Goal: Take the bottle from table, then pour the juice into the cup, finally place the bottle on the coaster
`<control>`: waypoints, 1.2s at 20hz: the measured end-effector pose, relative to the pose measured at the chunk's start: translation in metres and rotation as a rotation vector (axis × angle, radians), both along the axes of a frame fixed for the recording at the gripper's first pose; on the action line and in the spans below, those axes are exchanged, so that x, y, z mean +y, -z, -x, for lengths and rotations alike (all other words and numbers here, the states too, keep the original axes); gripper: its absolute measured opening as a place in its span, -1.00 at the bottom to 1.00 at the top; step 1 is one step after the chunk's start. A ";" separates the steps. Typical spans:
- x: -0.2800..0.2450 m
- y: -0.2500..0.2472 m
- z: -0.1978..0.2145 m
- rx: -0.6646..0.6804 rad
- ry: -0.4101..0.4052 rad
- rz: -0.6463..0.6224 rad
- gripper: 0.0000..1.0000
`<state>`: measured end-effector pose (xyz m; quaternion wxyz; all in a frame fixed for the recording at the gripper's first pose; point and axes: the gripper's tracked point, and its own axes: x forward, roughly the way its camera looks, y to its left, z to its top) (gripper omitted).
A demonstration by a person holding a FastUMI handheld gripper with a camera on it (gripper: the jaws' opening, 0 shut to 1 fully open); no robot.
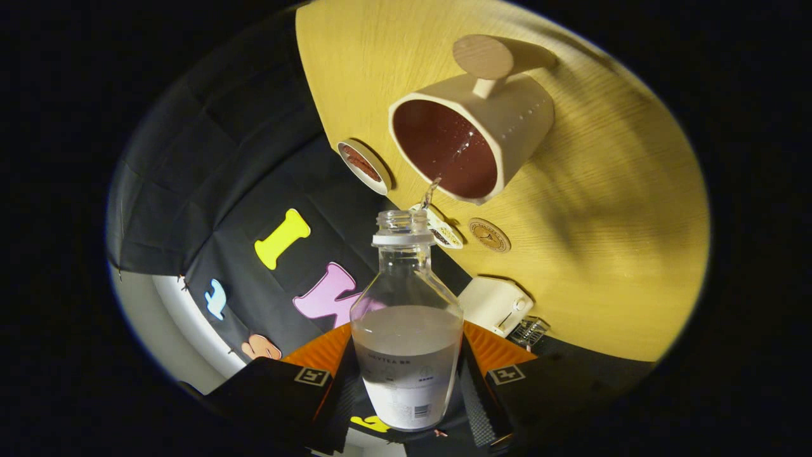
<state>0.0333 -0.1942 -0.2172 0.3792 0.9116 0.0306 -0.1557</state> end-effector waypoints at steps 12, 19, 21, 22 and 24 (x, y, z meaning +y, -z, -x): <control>-0.016 -0.023 -0.012 -0.043 0.113 -0.118 0.50; -0.021 -0.023 -0.011 -0.024 0.126 -0.119 0.50; -0.018 -0.023 -0.011 -0.024 0.113 -0.108 0.50; -0.018 -0.022 -0.011 -0.021 0.105 -0.100 0.50; -0.018 -0.018 -0.007 -0.009 0.095 -0.082 0.50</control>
